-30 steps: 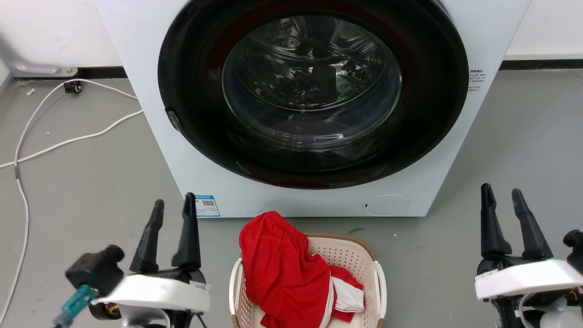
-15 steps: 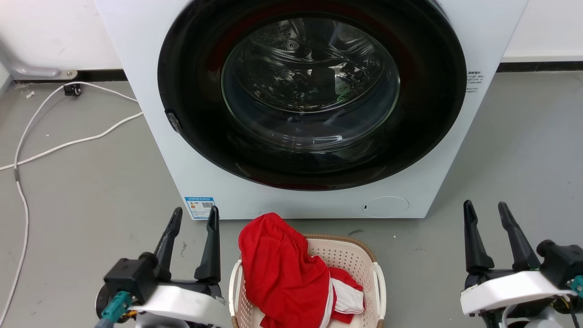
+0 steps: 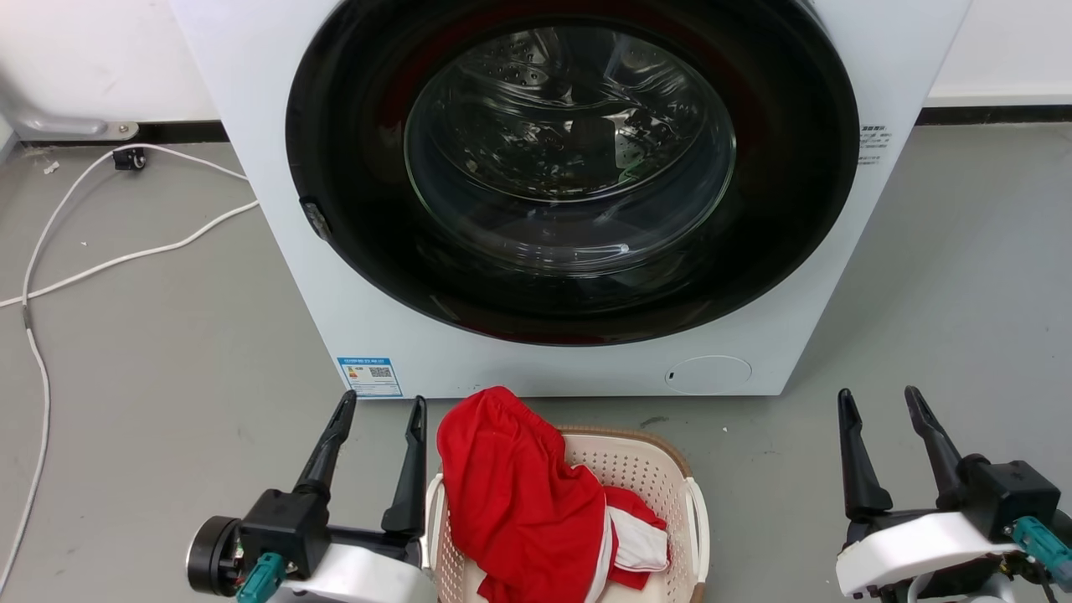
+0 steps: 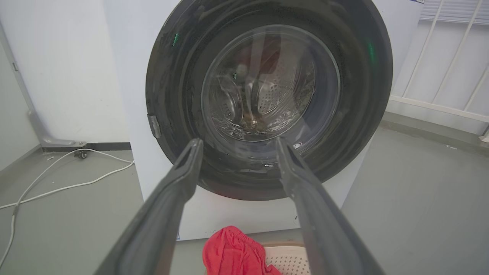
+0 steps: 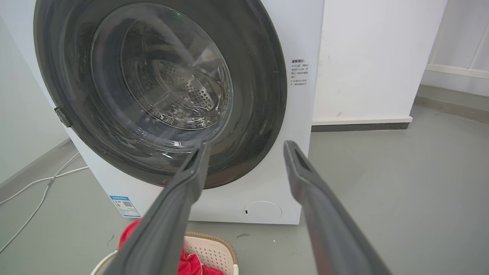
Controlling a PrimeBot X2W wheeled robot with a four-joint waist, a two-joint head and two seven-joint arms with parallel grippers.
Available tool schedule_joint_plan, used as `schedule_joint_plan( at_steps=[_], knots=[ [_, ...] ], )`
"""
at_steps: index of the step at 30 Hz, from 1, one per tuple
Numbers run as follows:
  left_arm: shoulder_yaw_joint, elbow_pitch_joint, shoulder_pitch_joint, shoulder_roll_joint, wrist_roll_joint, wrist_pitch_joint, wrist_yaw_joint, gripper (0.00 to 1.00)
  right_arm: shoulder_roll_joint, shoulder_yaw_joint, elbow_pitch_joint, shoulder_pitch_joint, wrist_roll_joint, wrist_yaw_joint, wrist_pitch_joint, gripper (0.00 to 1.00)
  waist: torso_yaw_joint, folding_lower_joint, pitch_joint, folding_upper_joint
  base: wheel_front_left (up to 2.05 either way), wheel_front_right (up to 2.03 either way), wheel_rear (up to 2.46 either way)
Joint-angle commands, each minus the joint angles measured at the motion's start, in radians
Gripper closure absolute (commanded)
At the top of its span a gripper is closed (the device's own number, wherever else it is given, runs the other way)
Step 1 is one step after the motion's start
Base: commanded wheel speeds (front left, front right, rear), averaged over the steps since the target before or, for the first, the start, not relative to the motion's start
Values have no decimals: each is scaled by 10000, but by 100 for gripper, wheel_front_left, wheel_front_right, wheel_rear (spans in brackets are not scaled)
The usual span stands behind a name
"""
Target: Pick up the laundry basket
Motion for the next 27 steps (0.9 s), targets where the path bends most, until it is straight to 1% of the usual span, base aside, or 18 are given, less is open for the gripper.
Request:
schedule_joint_plan(
  at_steps=[1, 6, 8, 14, 19, 22, 27],
  knots=[
    [-53, -68, -26, 14, 188, -74, 38, 0, -43, 34, -31, -73, -243, -3, -92, 0, 0, 0, 12, 0, 0, 0, 0],
    [66, 27, 94, -158, 237, -179, -97, 0, -44, 94, -44, -83, -276, -3, -201, 0, 2, 0, 31, 0, 0, 0, 0],
    [230, 91, 170, -325, 121, -234, -248, 0, -44, 122, -17, -55, -264, -3, -230, 0, 3, 0, 26, 0, 0, 0, 0],
    [769, 385, 355, -744, 168, -345, -923, 0, -45, 68, 46, 14, -7, -3, -349, 0, 11, 0, 3, 0, 0, 0, 0],
    [1076, 600, 439, -994, 415, -429, -1402, 0, -46, 45, 40, 38, -337, -3, -444, 0, -7, 0, 6, 0, 0, 0, 0],
    [1167, 673, 457, -1065, 674, -490, -1553, 0, -47, 24, 27, 34, -491, -3, -502, 0, -21, 0, 22, 0, 0, 0, 0],
    [1205, 695, 481, -1139, 1118, -595, -1681, 0, -48, 22, -7, 28, -816, -3, -585, 0, -30, 0, 54, 0, 0, 0, 0]
  ],
)
